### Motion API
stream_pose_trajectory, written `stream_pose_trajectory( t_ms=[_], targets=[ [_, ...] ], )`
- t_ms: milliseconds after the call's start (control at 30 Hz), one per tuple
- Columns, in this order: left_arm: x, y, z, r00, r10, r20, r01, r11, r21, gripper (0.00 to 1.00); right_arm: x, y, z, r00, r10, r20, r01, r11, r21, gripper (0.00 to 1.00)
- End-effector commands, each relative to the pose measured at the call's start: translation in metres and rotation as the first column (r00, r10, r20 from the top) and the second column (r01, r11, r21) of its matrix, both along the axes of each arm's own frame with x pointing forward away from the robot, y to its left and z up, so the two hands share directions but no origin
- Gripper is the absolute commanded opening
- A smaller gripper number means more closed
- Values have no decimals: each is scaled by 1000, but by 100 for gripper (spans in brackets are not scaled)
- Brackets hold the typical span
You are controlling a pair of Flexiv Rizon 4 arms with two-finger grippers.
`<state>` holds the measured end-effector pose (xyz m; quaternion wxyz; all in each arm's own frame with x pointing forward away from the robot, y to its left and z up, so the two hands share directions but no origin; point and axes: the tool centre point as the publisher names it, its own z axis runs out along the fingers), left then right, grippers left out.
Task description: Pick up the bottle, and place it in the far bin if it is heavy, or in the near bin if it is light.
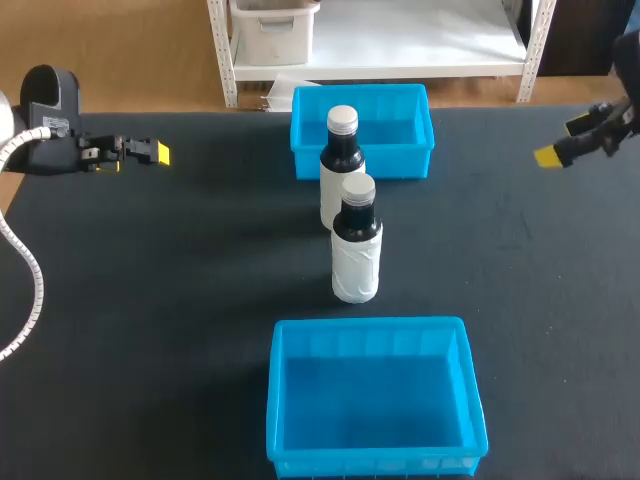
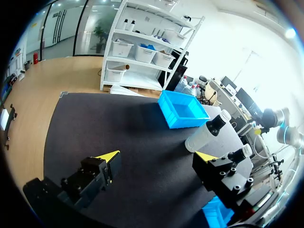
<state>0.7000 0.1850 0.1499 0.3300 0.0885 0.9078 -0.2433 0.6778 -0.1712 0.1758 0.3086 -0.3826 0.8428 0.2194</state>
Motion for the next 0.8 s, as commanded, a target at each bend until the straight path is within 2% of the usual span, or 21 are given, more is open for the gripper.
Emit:
stream_pose_trajectory(
  t_ms=[33, 67, 100, 233, 400, 633, 800],
  targets=[
    [0, 0, 0, 1000, 0, 0, 0, 1000, 0, 100, 7, -2, 0, 937, 333, -107, -318, 939, 134, 100],
    [0, 0, 0, 1000, 0, 0, 0, 1000, 0, 100, 7, -2, 0, 937, 333, -107, -318, 939, 134, 100],
    [0, 0, 0, 1000, 0, 0, 0, 1000, 0, 100, 5, 5, 2, 936, 346, -68, -339, 936, 98, 100],
    [0, 0, 0, 1000, 0, 0, 0, 1000, 0, 100, -8, 34, 3, 914, 403, 39, -405, 913, 56, 100],
    [0, 0, 0, 1000, 0, 0, 0, 1000, 0, 100, -24, 70, -4, 889, 447, 94, -453, 890, 51, 100],
    [0, 0, 0, 1000, 0, 0, 0, 1000, 0, 100, -40, 119, -19, 867, 487, 107, -497, 862, 99, 100],
    [0, 0, 0, 1000, 0, 0, 0, 1000, 0, 100, -51, 150, -18, 863, 491, 120, -502, 858, 105, 100]
  ],
)
